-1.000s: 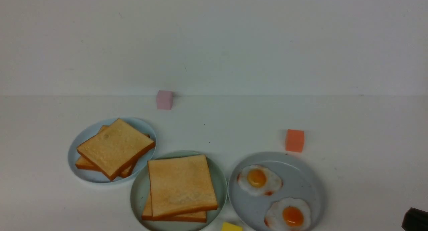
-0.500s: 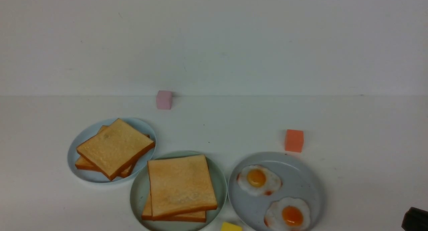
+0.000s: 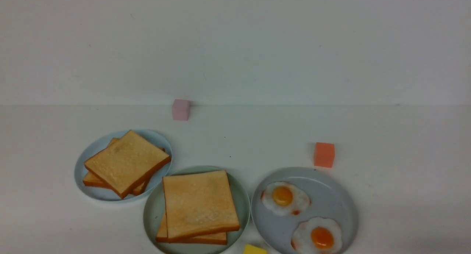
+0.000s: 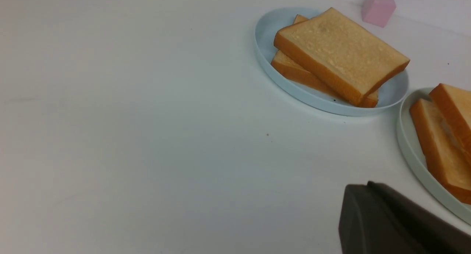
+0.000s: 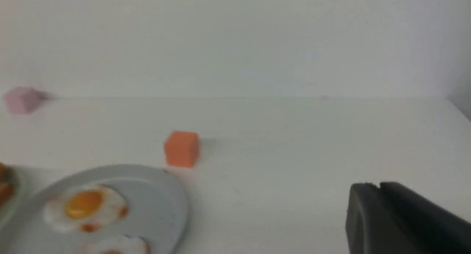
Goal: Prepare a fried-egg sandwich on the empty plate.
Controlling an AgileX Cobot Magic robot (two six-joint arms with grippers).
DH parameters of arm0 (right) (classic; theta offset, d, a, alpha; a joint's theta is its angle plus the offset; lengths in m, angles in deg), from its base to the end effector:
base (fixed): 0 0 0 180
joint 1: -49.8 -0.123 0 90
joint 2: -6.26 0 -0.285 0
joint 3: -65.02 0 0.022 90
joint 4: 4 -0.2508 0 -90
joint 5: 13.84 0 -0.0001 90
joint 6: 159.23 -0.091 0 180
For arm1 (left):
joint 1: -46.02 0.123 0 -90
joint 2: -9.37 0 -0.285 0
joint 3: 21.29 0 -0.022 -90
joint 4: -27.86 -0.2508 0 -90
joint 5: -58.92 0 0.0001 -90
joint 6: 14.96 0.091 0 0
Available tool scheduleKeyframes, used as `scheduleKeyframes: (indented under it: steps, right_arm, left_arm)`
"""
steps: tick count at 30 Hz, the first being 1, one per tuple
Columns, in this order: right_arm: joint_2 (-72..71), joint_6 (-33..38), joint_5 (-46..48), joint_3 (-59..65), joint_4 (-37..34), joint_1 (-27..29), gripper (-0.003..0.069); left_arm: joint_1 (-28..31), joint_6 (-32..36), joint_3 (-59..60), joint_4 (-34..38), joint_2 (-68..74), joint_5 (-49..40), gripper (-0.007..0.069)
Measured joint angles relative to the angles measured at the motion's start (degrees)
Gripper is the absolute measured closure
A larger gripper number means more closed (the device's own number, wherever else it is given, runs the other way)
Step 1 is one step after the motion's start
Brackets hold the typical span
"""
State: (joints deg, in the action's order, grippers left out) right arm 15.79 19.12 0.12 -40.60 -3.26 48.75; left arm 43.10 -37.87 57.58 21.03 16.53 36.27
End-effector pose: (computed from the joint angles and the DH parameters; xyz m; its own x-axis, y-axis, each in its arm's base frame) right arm 0.0561 0.0007 0.2061 -0.1371 0.0138 -0.9905 -0.0130 0.9998 0.0157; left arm 0.0522 0.0015 0.1688 -0.3064 -0.2702 -0.9128 -0.0835 0.9628 -0.2570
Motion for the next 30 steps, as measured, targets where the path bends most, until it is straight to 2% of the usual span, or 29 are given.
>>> scheduleKeyframes:
  steps: [5, 30]
  right_arm:
    - [-2.28, -2.49, 6.97, 4.12, -0.74, 0.72, 0.0587]
    - [-2.30, -2.49, 7.80, 3.96, -0.74, 0.51, 0.0559]
  left_arm:
    - [0.00, 0.00, 0.00, 0.00, 0.00, 0.06, 0.0620]
    - [0.00, 0.00, 0.00, -0.07, 0.00, 0.06, 0.0617]
